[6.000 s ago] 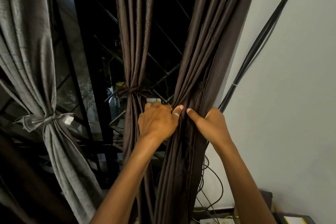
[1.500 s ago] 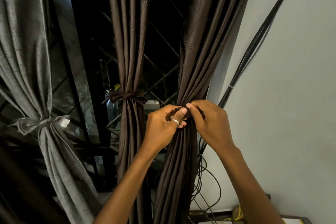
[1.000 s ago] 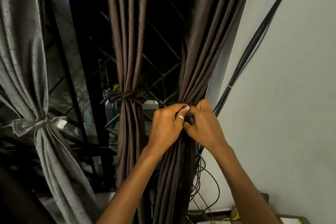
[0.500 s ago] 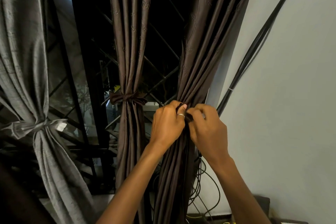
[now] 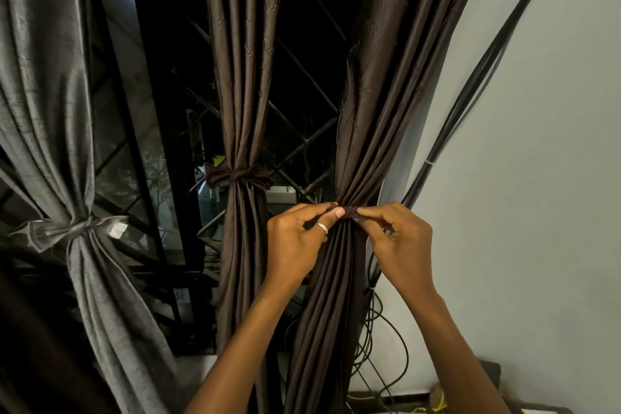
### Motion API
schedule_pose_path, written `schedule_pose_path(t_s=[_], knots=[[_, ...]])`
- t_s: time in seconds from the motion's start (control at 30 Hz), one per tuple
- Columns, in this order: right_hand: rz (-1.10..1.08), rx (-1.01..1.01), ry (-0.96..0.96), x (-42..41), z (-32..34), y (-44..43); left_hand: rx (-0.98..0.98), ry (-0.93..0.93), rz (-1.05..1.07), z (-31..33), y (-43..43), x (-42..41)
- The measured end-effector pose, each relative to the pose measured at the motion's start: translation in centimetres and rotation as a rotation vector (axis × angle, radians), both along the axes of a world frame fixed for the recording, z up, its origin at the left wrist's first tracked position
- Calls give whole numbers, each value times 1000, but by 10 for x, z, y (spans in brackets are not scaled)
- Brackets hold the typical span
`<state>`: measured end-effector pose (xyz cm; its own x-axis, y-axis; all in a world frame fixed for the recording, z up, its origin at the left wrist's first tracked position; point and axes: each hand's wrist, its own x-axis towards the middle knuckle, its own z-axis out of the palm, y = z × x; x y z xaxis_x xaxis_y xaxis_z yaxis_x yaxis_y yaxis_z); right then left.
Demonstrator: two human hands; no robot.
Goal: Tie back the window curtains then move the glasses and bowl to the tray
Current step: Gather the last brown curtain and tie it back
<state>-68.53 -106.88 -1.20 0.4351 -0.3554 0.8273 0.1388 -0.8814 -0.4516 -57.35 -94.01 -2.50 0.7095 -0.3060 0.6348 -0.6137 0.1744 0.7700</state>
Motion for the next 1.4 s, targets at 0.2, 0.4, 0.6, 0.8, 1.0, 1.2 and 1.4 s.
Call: schedule_pose_path(t_s=[0.2, 0.4, 0.6, 0.8, 1.0, 1.2, 1.4], knots=[[46, 75, 21, -4, 2, 1, 25, 13, -115, 0, 5, 5], [-12, 274, 17, -22, 3, -24, 153, -278, 47, 8, 18, 21], [-16, 404, 53, -15, 0, -17, 170, -266, 73, 5, 16, 17], [-21, 445, 64, -9, 5, -11, 182, -219, 70, 8, 17, 15], [-35, 357, 126, -11, 21, -4, 255, -131, 82, 10, 20, 15], [-58, 248, 56, -6, 33, 14, 286, -10, 83, 10, 37, 13], [86, 344, 138, 11, 17, 31, 342, 76, 147, -6, 62, 9]])
